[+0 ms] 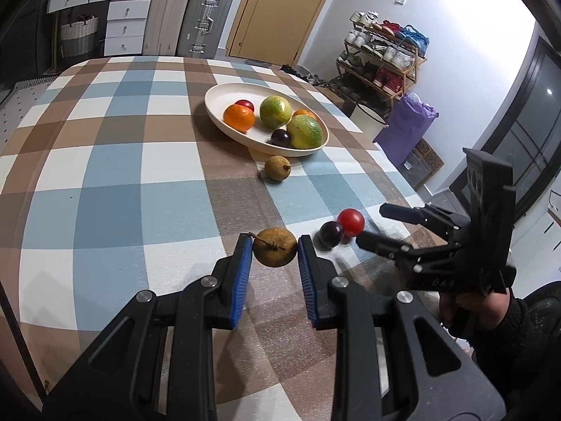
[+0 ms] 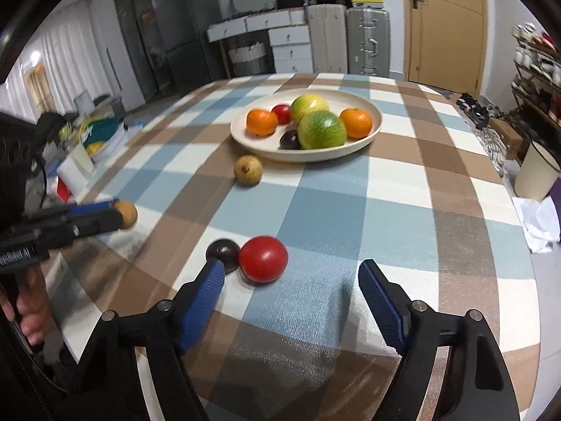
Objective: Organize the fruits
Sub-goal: 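Lift the brown fruit with the left tool while the right tool approaches the tomato, then grasp the second red tomato with the right tool while the left tool holds its fruit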
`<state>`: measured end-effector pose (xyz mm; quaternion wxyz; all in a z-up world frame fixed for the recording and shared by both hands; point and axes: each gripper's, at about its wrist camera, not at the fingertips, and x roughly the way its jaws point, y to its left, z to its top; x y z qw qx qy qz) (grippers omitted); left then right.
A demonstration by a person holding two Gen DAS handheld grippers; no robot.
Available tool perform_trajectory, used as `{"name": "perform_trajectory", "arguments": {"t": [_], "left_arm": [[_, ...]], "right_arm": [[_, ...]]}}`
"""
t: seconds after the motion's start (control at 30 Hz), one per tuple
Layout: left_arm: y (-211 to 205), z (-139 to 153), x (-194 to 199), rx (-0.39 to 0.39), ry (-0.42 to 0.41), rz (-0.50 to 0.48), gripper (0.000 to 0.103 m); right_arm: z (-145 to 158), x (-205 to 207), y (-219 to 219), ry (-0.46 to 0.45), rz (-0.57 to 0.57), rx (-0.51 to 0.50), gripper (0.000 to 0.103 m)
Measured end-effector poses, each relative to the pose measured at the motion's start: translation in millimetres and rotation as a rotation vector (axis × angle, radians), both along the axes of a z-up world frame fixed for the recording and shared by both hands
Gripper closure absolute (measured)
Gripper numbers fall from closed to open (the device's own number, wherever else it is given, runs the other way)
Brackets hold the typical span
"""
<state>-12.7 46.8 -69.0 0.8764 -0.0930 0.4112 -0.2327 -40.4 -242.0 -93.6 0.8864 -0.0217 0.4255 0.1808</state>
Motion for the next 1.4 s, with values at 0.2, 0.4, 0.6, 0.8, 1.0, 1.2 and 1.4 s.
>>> {"name": "perform_trajectory", "arguments": {"t": [0.2, 0.4, 0.6, 0.8, 1.0, 1.2, 1.4], "left_arm": [[9, -4, 0, -0.002, 0.008, 0.021, 0.079], [19, -6, 2, -0.012, 0.017, 0.046, 0.079], [24, -5, 1, -0.017, 0.020, 0.055, 0.079], [24, -5, 0, -0.017, 0.020, 0.054, 0.079], [24, -6, 0, -0.017, 0.024, 0.058, 0.079], [24, -7, 1, -0.017, 0.027, 0.059, 0.079], [25, -10, 1, -0.018, 0.032, 0.058, 0.079]], "right_arm": [[-4, -1, 16, -0.010, 0.076, -0.049, 0.036], [-5, 1, 26, 0.004, 0.114, -0.069, 0.059], [-7, 3, 24, 0.028, 0.122, -0.048, 0.075], [-6, -1, 24, 0.018, 0.119, -0.052, 0.075], [4, -1, 21, -0.001, 0.107, -0.013, 0.087], [0, 1, 22, 0.021, 0.115, -0.018, 0.087], [0, 1, 20, 0.008, 0.096, -0.009, 0.081]]}}
